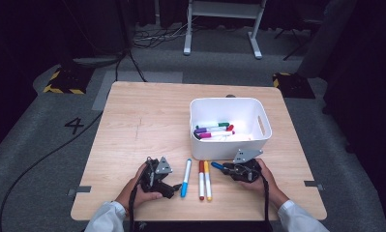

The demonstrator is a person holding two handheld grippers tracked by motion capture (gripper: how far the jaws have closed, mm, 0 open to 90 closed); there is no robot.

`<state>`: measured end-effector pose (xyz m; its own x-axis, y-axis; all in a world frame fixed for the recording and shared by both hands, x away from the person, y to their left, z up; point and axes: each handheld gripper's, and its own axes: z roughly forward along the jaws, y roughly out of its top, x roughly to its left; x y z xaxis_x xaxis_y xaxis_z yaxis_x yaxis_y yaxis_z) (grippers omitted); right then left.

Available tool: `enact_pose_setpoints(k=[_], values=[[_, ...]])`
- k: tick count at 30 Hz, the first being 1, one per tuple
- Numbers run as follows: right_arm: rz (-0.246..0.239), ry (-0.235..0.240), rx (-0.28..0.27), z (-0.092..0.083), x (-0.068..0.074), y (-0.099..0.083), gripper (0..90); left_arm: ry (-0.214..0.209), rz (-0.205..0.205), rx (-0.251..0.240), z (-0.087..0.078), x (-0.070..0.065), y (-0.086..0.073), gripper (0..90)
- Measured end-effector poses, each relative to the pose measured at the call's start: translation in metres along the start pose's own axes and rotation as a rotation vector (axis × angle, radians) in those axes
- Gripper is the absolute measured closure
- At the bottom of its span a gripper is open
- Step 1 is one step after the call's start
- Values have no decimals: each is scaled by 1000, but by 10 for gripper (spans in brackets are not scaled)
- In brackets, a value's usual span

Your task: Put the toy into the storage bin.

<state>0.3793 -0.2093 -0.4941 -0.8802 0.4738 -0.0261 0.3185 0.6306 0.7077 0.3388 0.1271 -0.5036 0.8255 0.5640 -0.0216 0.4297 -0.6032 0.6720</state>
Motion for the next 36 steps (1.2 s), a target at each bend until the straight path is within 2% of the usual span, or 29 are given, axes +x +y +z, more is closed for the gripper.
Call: enact_pose_setpoints(k=[5, 7, 13, 15, 18, 20, 21, 23, 27, 29, 36], values=[[-15, 22, -17, -12, 0, -3, 741, 0, 0, 0, 0, 0, 0, 103], [-18, 32, -42, -21, -1, -3, 741, 0, 0, 0, 0, 0, 0, 103], [-24, 20, -112, -51, -2, -2, 741, 0, 0, 0, 0, 0, 0, 103], [-28, 16, -144, -63, -3, -1, 900, 0, 0, 0, 0, 0, 0, 103], [-18, 11, -198, -81, -5, 3, 900, 0, 0, 0, 0, 0, 0, 103], [-19, -13, -180, -85, -5, 6, 900, 0, 0, 0, 0, 0, 0, 103], [-18, -14, -164, -83, -4, 6, 896, 0, 0, 0, 0, 0, 0, 103], [-6, -29, -131, -72, -2, 4, 830, 1, -1, 0, 0, 0, 0, 103], [-13, -8, -86, -51, 8, 6, 716, 1, 0, -1, 0, 0, 0, 103], [-17, 5, -87, -44, 14, 11, 631, 1, -1, 0, 0, 0, 0, 103], [9, 35, -66, -7, 26, 24, 538, 1, -1, 0, 0, 0, 0, 103]])
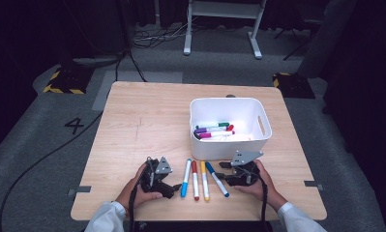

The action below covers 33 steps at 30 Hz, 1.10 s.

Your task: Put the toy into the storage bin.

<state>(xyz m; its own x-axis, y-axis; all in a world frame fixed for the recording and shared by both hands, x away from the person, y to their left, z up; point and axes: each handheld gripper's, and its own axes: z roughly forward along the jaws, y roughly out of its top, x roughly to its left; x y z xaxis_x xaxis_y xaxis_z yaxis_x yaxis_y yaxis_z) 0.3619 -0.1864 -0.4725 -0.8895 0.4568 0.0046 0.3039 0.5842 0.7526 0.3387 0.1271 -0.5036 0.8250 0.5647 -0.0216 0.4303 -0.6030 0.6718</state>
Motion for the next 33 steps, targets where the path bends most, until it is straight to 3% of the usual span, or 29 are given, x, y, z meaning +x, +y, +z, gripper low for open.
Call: enact_pose_setpoints(k=[10, 13, 16, 19, 26, 30, 33], values=[[20, -50, 78, 32, -3, -1, 528, 0, -1, 0, 0, 0, 0, 103], [26, -42, 64, 31, -5, -3, 593, 0, -1, 0, 0, 0, 0, 103], [24, -39, 50, 30, -8, -6, 734, 0, 0, 0, 0, 0, 0, 103], [20, -42, 50, 27, -11, -7, 747, 0, -1, 0, 0, 0, 0, 103], [0, -9, 39, 12, -14, -13, 750, 0, 0, 0, 0, 0, 0, 103], [1, 1, -20, -10, -17, -15, 749, 0, 0, 0, 0, 0, 0, 103], [5, -12, -100, -35, -20, -12, 750, 0, 0, 0, 0, 0, 0, 103]])
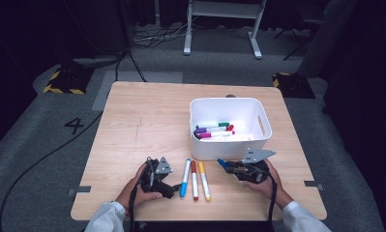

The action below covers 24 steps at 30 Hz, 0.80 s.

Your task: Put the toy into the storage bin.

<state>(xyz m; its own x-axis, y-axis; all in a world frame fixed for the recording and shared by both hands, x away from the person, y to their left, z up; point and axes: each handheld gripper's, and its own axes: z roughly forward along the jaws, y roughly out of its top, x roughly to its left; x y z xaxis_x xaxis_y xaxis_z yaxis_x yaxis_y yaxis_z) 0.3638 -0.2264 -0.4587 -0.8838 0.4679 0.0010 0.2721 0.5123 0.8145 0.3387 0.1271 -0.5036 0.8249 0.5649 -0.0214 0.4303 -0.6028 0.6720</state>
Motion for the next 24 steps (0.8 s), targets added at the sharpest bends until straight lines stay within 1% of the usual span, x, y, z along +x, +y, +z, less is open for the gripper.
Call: enact_pose_setpoints(k=[3, 6, 8, 10, 15, 17, 20, 24], values=[[12, -20, -85, -26, -4, 8, 749, 0, 0, 0, 0, 0, 0, 103], [-1, -46, -159, -53, -5, 19, 749, 0, 0, 0, 0, 0, 0, 103], [-17, -68, -200, -72, -5, 29, 749, 0, 0, 0, 0, 0, 0, 103], [-28, -81, -222, -85, -6, 36, 749, 0, 0, 0, 0, 0, 0, 103], [-66, -122, -230, -111, -17, 58, 749, 0, -1, 0, 0, 0, 0, 103], [-70, -126, -232, -118, -23, 69, 749, 0, 0, 0, 0, 0, 0, 103], [-80, -144, -228, -125, -33, 84, 750, 0, -1, 0, 0, 0, 0, 103], [-82, -139, -229, -125, -46, 101, 750, 0, 0, 0, 0, 0, 0, 103]])
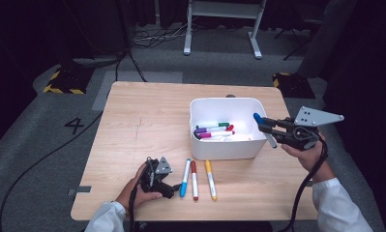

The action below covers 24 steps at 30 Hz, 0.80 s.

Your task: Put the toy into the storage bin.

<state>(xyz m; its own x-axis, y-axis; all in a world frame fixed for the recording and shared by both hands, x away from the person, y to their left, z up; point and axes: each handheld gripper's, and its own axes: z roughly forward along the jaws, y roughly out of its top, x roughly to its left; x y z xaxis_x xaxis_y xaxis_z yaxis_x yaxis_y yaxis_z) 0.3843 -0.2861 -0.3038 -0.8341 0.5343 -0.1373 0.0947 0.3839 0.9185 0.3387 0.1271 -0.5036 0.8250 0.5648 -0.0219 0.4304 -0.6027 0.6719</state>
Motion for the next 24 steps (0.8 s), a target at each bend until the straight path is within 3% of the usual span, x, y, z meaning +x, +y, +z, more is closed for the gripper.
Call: enact_pose_setpoints(k=[9, 14, 20, 24], values=[[-19, -5, 49, 32, -20, 20, 750, 0, 0, 0, 0, 0, 0, 103], [-11, 26, 77, 52, -28, 24, 749, 0, 0, 0, 0, 0, 0, 103], [-41, 41, 164, 80, -33, 19, 749, 0, 0, 0, 0, 0, 0, 103], [-45, 95, 231, 93, -33, 14, 749, 0, 0, 0, 0, 0, 0, 103]])
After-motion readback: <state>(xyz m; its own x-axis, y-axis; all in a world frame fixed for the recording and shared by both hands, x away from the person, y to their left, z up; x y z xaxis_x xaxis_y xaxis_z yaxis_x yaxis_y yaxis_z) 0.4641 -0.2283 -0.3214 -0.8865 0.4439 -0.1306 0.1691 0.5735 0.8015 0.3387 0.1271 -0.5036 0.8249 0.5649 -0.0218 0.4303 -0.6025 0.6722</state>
